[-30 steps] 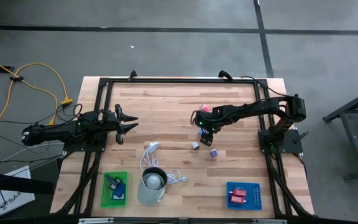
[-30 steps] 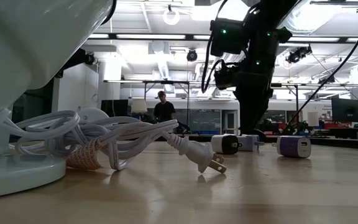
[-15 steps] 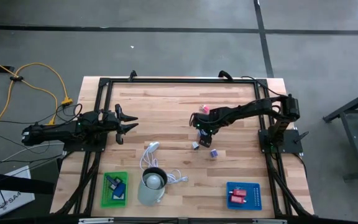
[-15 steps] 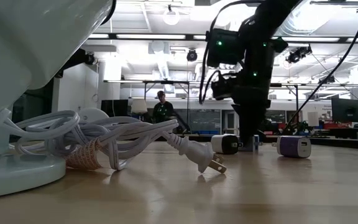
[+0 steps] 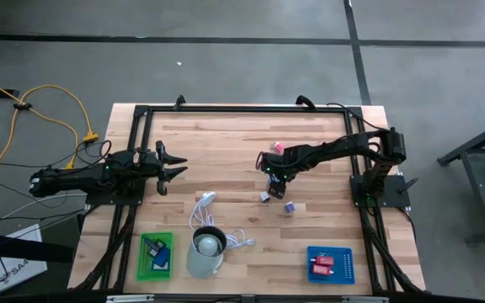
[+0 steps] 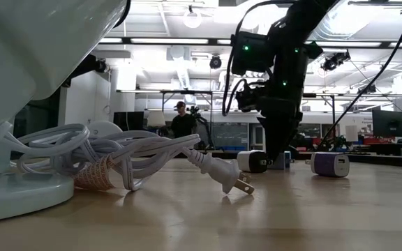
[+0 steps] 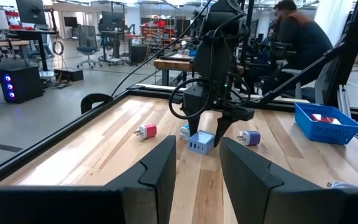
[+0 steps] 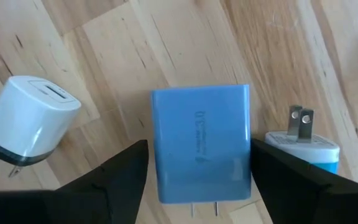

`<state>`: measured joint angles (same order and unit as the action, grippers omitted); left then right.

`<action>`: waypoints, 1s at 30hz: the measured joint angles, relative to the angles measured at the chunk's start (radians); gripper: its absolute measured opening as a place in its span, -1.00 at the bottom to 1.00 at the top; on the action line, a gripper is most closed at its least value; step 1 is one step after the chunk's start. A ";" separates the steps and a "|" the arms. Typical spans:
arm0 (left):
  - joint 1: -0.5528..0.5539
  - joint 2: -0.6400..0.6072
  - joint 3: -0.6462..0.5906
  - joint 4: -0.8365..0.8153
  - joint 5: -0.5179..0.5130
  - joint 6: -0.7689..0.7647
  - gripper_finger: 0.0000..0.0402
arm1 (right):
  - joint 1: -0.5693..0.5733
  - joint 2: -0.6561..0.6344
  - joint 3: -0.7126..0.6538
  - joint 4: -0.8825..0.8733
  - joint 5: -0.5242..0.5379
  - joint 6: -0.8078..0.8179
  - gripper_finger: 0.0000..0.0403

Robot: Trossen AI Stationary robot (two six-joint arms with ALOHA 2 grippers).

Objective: Pick & Place Office items
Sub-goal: Put the light blue charger adapter into the blue basket

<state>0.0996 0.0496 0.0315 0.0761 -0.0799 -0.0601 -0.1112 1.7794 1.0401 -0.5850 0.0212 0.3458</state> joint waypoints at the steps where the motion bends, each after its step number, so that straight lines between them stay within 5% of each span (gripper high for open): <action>1: 0.000 0.000 0.000 0.000 0.000 0.000 -0.40 | 0.000 0.000 0.000 0.000 0.000 -0.001 0.28; 11: 0.000 0.000 0.000 0.000 0.000 0.000 -0.40 | 0.000 0.000 0.000 0.000 -0.004 -0.003 0.04; 30: 0.000 0.000 0.000 0.000 0.000 0.000 -0.40 | 0.000 -0.011 0.000 -0.002 -0.030 -0.016 0.00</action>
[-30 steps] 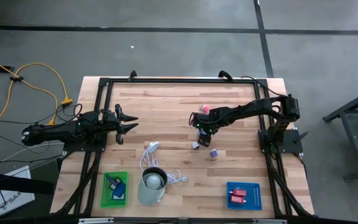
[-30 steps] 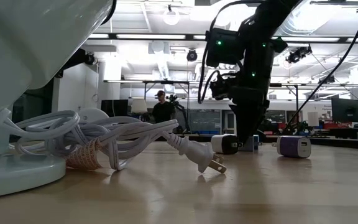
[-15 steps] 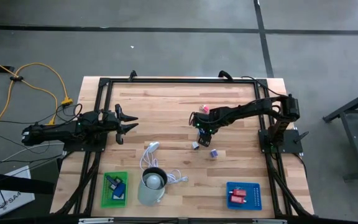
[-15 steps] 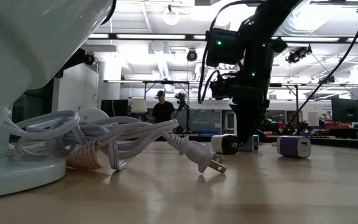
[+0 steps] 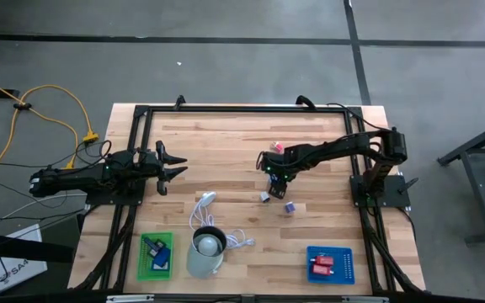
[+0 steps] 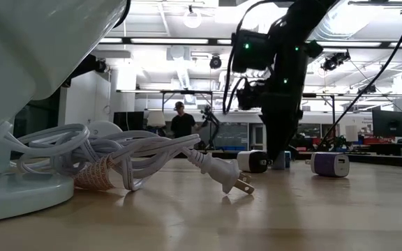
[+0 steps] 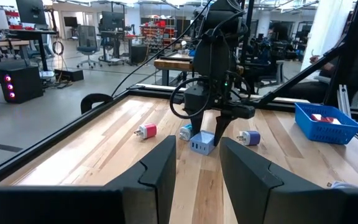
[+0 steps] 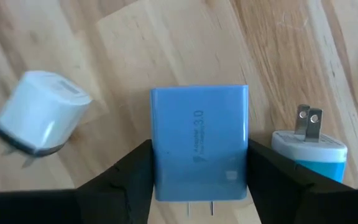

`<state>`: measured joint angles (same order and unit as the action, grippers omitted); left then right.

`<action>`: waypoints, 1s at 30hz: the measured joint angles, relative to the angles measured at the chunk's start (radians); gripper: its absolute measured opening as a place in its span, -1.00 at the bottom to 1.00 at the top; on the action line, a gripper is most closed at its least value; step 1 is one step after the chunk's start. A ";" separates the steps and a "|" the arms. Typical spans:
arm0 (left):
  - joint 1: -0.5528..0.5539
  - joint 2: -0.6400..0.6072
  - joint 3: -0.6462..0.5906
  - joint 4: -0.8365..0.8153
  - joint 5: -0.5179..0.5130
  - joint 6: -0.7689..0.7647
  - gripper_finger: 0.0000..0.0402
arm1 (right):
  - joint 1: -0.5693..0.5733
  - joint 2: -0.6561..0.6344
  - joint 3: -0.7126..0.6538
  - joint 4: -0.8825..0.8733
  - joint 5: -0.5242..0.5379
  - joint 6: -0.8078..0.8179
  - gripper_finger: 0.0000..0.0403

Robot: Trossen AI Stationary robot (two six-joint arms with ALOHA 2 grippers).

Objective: Pick & Place Office items
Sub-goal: Put the light blue charger adapter into the blue basket

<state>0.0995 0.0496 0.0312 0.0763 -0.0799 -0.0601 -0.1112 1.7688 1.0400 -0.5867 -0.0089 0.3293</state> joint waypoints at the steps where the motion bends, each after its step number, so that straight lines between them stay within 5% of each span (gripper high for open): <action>1: 0.000 0.000 0.000 0.000 0.000 0.000 -0.40 | 0.000 -0.008 0.000 -0.001 -0.001 -0.003 0.00; 17: 0.000 0.000 0.000 0.000 0.000 0.000 -0.40 | 0.090 -0.278 0.000 -0.117 0.024 0.056 -0.01; 30: 0.000 0.000 0.000 0.000 0.000 0.000 -0.40 | 0.394 -0.379 0.000 -0.236 0.142 0.346 -0.01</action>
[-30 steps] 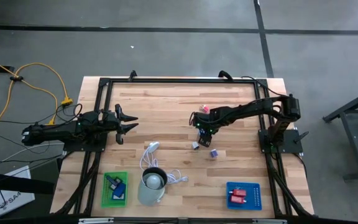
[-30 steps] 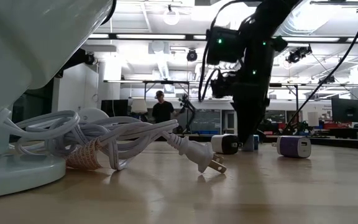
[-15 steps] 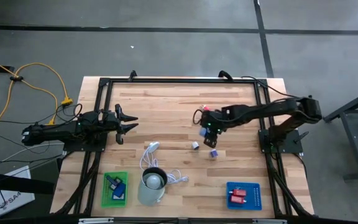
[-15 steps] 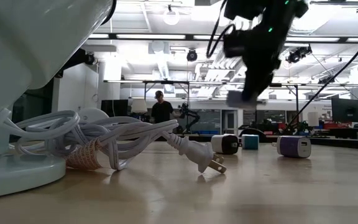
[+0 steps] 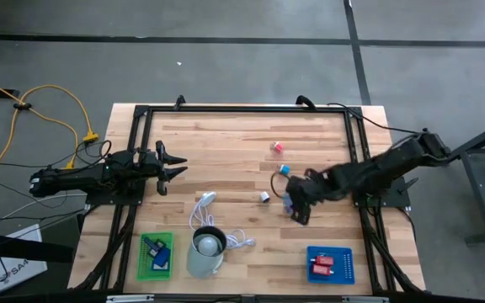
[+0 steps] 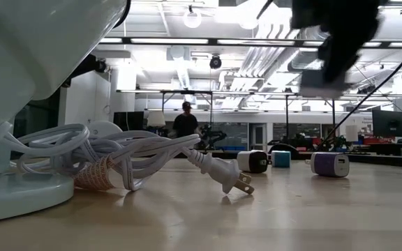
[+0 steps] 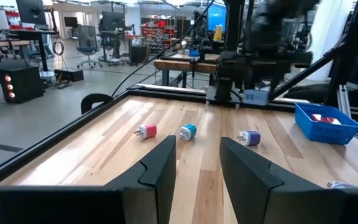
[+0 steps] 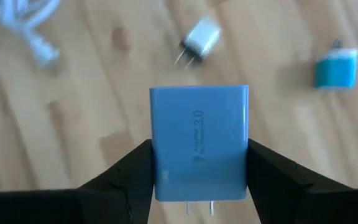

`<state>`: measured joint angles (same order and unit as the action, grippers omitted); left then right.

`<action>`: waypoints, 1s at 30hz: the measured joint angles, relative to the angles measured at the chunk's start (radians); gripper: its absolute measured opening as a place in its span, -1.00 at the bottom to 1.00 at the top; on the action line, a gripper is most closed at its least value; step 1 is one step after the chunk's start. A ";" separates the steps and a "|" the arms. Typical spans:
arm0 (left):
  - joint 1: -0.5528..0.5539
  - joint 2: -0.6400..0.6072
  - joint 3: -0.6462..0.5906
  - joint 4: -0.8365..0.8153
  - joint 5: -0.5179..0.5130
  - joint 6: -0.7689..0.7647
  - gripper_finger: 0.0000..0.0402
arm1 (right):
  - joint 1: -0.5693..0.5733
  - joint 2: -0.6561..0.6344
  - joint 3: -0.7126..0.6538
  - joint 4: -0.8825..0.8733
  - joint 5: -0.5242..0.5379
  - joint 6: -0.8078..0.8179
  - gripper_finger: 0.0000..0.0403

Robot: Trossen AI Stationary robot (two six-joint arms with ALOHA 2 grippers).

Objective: Pick & Place Office items
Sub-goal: Put the light blue charger adapter into the blue basket

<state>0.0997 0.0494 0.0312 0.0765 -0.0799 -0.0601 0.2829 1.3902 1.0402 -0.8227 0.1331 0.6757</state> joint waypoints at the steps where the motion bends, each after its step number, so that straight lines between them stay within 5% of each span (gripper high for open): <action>1: 0.000 0.000 0.000 0.000 0.000 0.000 -0.40 | 0.030 -0.002 -0.001 -0.010 0.008 0.025 0.00; 20: 0.000 0.000 0.000 0.000 0.000 0.000 -0.40 | 0.540 -0.004 0.000 -0.084 0.014 0.480 -0.01; 30: 0.000 0.000 0.000 0.000 0.000 0.000 -0.40 | 0.690 0.032 0.000 -0.040 0.013 0.683 -0.01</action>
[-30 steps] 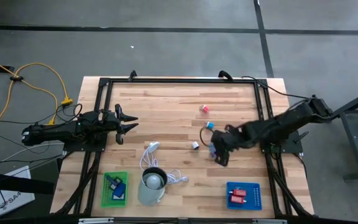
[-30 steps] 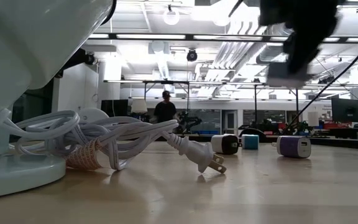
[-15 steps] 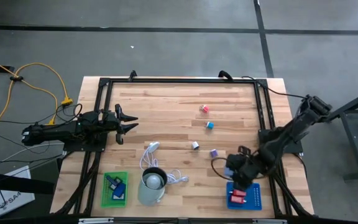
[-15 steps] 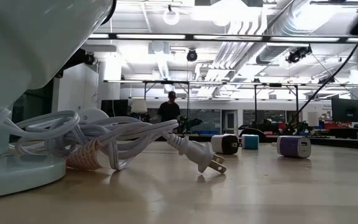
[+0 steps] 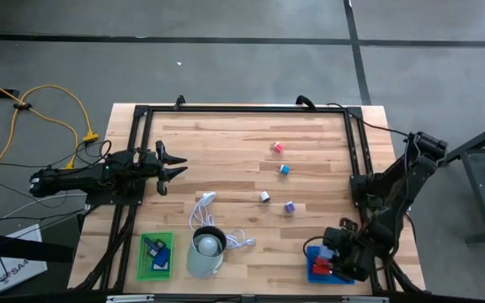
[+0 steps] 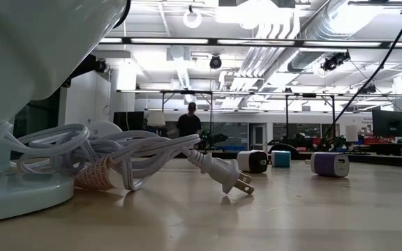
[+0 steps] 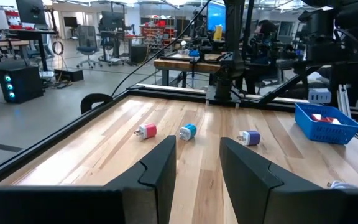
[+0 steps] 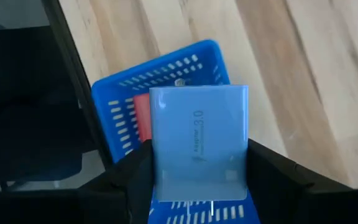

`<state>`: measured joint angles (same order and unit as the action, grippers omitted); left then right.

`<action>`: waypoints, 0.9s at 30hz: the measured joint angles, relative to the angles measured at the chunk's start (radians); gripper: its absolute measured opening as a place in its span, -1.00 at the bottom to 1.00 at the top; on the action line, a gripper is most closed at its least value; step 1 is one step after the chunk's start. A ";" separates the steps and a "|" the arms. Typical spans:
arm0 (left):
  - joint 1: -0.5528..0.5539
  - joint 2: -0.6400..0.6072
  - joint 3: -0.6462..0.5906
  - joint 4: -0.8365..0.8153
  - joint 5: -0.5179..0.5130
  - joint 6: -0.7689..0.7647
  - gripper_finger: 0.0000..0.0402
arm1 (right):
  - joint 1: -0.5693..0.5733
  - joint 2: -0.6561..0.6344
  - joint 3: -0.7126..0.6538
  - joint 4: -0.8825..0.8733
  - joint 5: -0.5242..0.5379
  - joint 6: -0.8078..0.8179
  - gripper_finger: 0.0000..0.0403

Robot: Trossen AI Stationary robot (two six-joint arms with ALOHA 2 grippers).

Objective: Pick & Place Office items
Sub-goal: Put the light blue charger adapter into the blue basket

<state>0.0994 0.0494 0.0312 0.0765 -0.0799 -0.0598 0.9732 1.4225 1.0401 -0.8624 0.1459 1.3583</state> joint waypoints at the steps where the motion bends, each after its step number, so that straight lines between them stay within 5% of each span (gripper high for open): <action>1: 0.000 0.000 0.000 0.000 0.000 0.000 -0.40 | 0.007 0.005 0.000 0.006 0.000 0.008 -0.01; 27: 0.000 0.000 0.000 0.000 0.000 0.000 -0.40 | 0.015 0.109 -0.042 0.122 -0.025 -0.001 0.13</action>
<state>0.0994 0.0494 0.0311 0.0763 -0.0799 -0.0601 0.9882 1.5314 0.9977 -0.7399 0.1211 1.3575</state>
